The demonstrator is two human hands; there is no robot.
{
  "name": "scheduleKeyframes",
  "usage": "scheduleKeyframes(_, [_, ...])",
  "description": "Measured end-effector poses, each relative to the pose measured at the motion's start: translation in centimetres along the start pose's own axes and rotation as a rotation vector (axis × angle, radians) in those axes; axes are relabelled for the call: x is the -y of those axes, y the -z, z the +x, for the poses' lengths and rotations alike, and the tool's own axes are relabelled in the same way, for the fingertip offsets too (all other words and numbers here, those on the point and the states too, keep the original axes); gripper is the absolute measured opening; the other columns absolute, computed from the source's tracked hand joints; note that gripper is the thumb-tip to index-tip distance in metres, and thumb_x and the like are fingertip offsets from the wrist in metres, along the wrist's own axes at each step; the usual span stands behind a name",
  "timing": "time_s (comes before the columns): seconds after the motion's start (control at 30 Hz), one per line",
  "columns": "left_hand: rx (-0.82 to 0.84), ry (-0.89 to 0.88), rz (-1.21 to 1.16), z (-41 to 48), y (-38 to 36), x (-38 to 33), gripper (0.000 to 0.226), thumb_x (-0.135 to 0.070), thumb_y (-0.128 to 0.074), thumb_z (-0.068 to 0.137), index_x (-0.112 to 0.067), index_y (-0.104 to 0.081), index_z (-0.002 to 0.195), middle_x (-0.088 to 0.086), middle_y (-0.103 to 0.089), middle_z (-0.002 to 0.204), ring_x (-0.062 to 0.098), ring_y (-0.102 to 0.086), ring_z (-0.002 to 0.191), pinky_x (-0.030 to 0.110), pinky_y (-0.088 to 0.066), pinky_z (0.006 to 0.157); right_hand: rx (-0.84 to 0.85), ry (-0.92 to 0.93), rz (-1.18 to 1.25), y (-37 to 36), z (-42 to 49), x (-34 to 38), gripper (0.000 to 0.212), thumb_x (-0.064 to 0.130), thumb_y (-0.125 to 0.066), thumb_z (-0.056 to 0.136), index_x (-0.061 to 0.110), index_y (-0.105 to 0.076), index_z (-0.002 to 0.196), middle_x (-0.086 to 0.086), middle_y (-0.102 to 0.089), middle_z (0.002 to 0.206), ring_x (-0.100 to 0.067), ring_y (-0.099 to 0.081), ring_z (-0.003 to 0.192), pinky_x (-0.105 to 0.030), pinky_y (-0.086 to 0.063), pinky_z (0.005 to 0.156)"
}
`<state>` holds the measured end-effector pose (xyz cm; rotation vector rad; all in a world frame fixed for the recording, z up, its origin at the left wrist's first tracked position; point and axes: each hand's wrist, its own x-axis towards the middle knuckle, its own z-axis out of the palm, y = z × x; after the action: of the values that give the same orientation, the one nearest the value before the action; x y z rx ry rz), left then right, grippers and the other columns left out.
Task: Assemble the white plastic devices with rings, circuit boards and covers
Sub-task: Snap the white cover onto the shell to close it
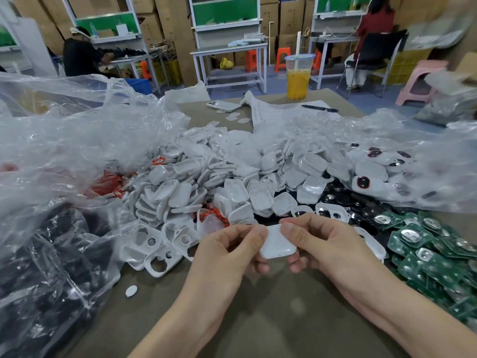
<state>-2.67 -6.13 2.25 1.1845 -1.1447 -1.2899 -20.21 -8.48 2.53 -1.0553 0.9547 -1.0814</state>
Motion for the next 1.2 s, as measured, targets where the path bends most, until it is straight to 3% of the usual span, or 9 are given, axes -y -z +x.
scheduleKeyframes(0.17, [0.005, 0.013, -0.018, 0.0, 0.1, 0.0, 0.032, -0.047, -0.072, 0.076, -0.021, -0.08, 0.092, 0.019, -0.074, 0.09, 0.014, -0.062, 0.062, 0.036, -0.051, 0.074, 0.015, 0.018, -0.02, 0.1, -0.1, -0.1, 0.036, 0.037, -0.08, 0.067, 0.01, -0.079, 0.09, -0.009, -0.065, 0.069, -0.016, -0.063, 0.058, -0.023, -0.054, 0.054])
scheduleKeyframes(0.33, [0.02, -0.013, 0.015, 0.0, -0.2, 0.1, 0.027, -0.046, -0.067, 0.087, -0.023, -0.079, 0.096, 0.021, -0.072, 0.092, 0.014, -0.063, 0.067, 0.037, -0.054, 0.076, -0.013, 0.025, -0.041, 0.1, 0.1, -0.3, 0.037, 0.045, -0.079, 0.068, 0.017, -0.079, 0.092, -0.007, -0.067, 0.069, -0.017, -0.065, 0.06, -0.022, -0.054, 0.058])
scheduleKeyframes(0.43, [0.061, -0.019, 0.045, -0.3, -0.5, 0.1, 0.028, -0.05, -0.067, 0.082, -0.029, -0.077, 0.097, 0.003, -0.068, 0.074, 0.012, -0.065, 0.067, 0.027, -0.058, 0.068, -0.039, 0.014, -0.001, 0.1, 0.2, -0.3, 0.035, 0.044, -0.079, 0.068, 0.017, -0.079, 0.091, -0.004, -0.068, 0.07, -0.014, -0.064, 0.06, -0.021, -0.054, 0.057])
scheduleKeyframes(0.6, [0.064, -0.009, -0.034, -0.5, -0.8, -0.4, 0.03, -0.038, -0.071, 0.081, -0.022, -0.075, 0.106, 0.004, -0.064, 0.074, 0.014, -0.061, 0.063, 0.025, -0.053, 0.059, -0.024, 0.036, -0.061, 0.1, 0.1, 0.0, 0.034, 0.049, -0.077, 0.069, 0.022, -0.078, 0.09, -0.004, -0.069, 0.069, -0.017, -0.065, 0.059, -0.021, -0.054, 0.059])
scheduleKeyframes(0.67, [0.039, 0.012, -0.097, -0.5, -0.8, -0.8, 0.037, -0.034, -0.072, 0.079, -0.017, -0.072, 0.113, 0.006, -0.063, 0.073, 0.015, -0.059, 0.061, 0.025, -0.052, 0.056, 0.008, 0.109, -0.123, 0.1, -0.2, 0.2, 0.029, 0.049, -0.077, 0.075, 0.029, -0.077, 0.097, 0.0, -0.073, 0.082, -0.017, -0.07, 0.067, -0.021, -0.056, 0.065])
scheduleKeyframes(0.77, [-0.001, 0.037, -0.177, -0.3, -0.6, -1.2, 0.036, -0.031, -0.071, 0.076, -0.013, -0.073, 0.108, 0.008, -0.063, 0.071, 0.015, -0.055, 0.054, 0.025, -0.049, 0.049, 0.104, 0.243, -0.23, 0.1, -0.7, 0.4, 0.026, 0.038, -0.079, 0.081, 0.039, -0.074, 0.106, 0.01, -0.073, 0.102, -0.011, -0.073, 0.081, -0.015, -0.054, 0.074])
scheduleKeyframes(0.9, [0.036, 0.13, -0.287, -0.3, -0.5, -1.5, 0.026, -0.024, -0.071, 0.077, -0.008, -0.078, 0.096, 0.007, -0.06, 0.065, 0.012, -0.052, 0.049, 0.021, -0.045, 0.044, 0.079, 0.376, -0.4, 0.2, -0.7, 0.1, 0.021, 0.03, -0.081, 0.074, 0.043, -0.078, 0.09, 0.019, -0.067, 0.113, -0.008, -0.071, 0.088, -0.012, -0.049, 0.08])
scheduleKeyframes(1.03, [0.097, 0.229, -0.325, -0.6, -0.4, -1.5, 0.016, -0.025, -0.072, 0.074, -0.013, -0.082, 0.076, 0.004, -0.061, 0.064, 0.009, -0.053, 0.051, 0.019, -0.046, 0.046, 0.055, 0.385, -0.468, 0.6, -0.7, 0.0, 0.014, 0.032, -0.082, 0.076, 0.042, -0.078, 0.085, 0.019, -0.068, 0.114, -0.008, -0.07, 0.087, -0.011, -0.048, 0.078])
scheduleKeyframes(1.2, [0.09, 0.232, -0.312, -0.6, -0.4, -1.5, 0.016, -0.024, -0.073, 0.072, -0.013, -0.083, 0.079, 0.002, -0.061, 0.064, 0.007, -0.053, 0.051, 0.018, -0.046, 0.046, 0.052, 0.372, -0.484, 0.6, -0.7, -0.1, 0.014, 0.031, -0.079, 0.073, 0.042, -0.078, 0.081, 0.019, -0.069, 0.109, -0.006, -0.069, 0.088, -0.012, -0.049, 0.078])
